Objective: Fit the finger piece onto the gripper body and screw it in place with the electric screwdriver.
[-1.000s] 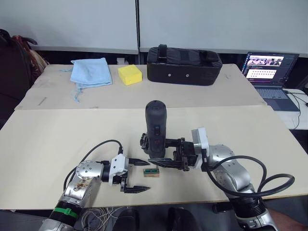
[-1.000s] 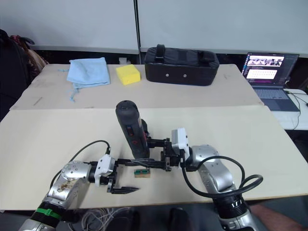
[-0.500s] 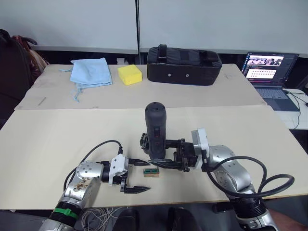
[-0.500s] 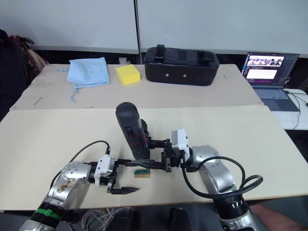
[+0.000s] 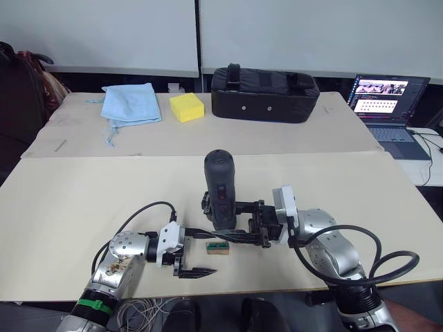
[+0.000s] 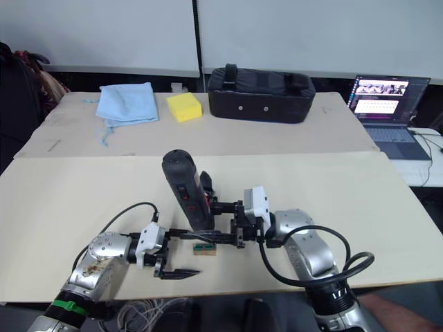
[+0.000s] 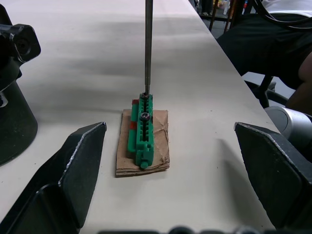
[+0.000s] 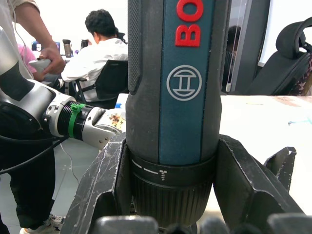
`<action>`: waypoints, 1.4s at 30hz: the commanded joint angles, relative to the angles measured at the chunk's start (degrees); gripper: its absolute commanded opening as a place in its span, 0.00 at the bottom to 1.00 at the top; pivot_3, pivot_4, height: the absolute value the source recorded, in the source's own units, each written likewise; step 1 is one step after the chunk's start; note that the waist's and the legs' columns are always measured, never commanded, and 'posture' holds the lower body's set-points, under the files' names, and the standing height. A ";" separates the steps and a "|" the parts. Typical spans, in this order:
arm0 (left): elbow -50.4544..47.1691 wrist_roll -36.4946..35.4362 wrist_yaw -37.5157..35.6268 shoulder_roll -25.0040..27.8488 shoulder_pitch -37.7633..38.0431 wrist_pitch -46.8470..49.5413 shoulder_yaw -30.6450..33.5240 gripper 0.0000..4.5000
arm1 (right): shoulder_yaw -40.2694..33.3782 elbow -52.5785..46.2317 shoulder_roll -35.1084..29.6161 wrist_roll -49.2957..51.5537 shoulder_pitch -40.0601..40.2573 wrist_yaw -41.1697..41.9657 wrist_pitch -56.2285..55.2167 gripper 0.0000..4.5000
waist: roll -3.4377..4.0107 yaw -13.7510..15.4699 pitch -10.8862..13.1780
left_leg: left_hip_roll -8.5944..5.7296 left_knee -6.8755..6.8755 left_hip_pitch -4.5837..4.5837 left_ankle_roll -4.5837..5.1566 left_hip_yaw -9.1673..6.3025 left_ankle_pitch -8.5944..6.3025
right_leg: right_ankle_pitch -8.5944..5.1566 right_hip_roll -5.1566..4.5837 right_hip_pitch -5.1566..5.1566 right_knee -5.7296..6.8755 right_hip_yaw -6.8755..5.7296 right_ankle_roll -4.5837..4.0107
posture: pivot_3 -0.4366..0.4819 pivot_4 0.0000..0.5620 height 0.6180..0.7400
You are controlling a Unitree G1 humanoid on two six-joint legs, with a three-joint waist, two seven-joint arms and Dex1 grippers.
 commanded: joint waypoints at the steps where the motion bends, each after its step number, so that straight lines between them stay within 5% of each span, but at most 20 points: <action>1: 0.58 0.38 -0.30 -0.41 1.24 -0.08 -1.39 1.00 | -0.32 -1.06 0.38 0.81 -0.34 0.20 -1.53 0.43 | 0.00 0.00 0.00 | 0.00 0.00 0.00 0.00 0.00 0.00 | 0.00 0.00 0.00 0.00 0.00 0.00 | 0.48 0.27 1.00; 42: -0.33 -1.68 -0.52 0.32 0.72 -0.22 0.84 1.00 | -4.24 -6.65 -1.95 6.57 -0.96 -1.65 3.35 0.43 | 0.00 -0.01 0.00 | 0.01 -0.01 -0.04 0.00 -0.01 0.00 | 0.00 -0.01 -0.03 -0.02 -0.02 0.00 | 0.48 0.27 1.00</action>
